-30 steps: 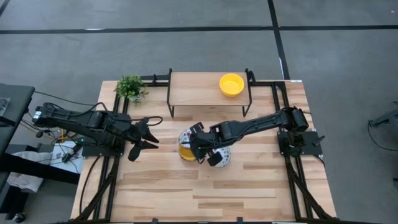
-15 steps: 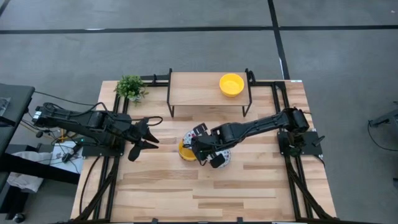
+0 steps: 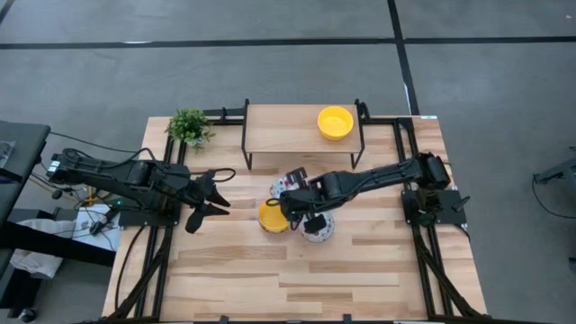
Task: Pick & Place Mini bowls
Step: Remove the red bowl from the stacked bowls, then stack the yellow bowl on the other yellow bowls on the shelf
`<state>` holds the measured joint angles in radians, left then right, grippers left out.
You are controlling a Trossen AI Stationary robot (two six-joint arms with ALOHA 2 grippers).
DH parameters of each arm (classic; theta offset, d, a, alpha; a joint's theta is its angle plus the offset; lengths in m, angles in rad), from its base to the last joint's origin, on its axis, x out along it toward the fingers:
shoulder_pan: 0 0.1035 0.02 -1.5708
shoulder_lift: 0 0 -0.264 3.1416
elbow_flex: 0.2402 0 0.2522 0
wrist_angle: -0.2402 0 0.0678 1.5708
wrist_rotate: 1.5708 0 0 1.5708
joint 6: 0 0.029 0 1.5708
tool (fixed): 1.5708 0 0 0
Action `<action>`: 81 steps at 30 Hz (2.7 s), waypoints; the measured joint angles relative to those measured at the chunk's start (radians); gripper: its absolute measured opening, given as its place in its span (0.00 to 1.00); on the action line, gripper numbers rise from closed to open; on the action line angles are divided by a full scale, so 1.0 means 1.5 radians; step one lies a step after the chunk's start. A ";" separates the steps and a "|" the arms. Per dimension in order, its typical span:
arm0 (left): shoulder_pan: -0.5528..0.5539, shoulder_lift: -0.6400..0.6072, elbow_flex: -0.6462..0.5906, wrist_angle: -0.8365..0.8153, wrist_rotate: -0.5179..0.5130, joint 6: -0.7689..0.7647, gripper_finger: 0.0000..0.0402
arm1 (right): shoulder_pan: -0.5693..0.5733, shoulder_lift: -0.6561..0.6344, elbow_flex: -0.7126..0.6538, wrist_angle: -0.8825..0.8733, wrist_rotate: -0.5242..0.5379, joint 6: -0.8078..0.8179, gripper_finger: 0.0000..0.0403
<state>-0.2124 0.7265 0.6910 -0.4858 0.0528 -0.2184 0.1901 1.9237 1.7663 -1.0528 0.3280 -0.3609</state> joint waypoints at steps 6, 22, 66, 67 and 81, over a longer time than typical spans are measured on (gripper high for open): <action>0.000 0.000 0.000 0.000 0.000 0.000 0.26 | -0.031 0.000 0.000 -0.013 0.013 0.015 0.00; 0.000 0.000 0.000 0.000 0.000 0.000 0.26 | -0.094 0.000 -0.088 0.023 0.011 0.050 0.00; 0.000 0.000 0.000 0.000 0.000 0.000 0.26 | -0.072 0.000 -0.178 0.084 -0.132 0.113 0.18; 0.000 0.000 0.000 0.000 0.000 0.000 0.26 | -0.071 0.000 -0.178 0.084 -0.132 0.114 0.19; 0.001 0.026 0.000 0.030 0.000 0.021 0.26 | -0.071 0.000 -0.145 0.038 -0.102 0.153 0.19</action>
<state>-0.2111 0.7651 0.6910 -0.4416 0.0528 -0.1874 0.0831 1.9244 1.5489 -0.9962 0.1754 -0.1313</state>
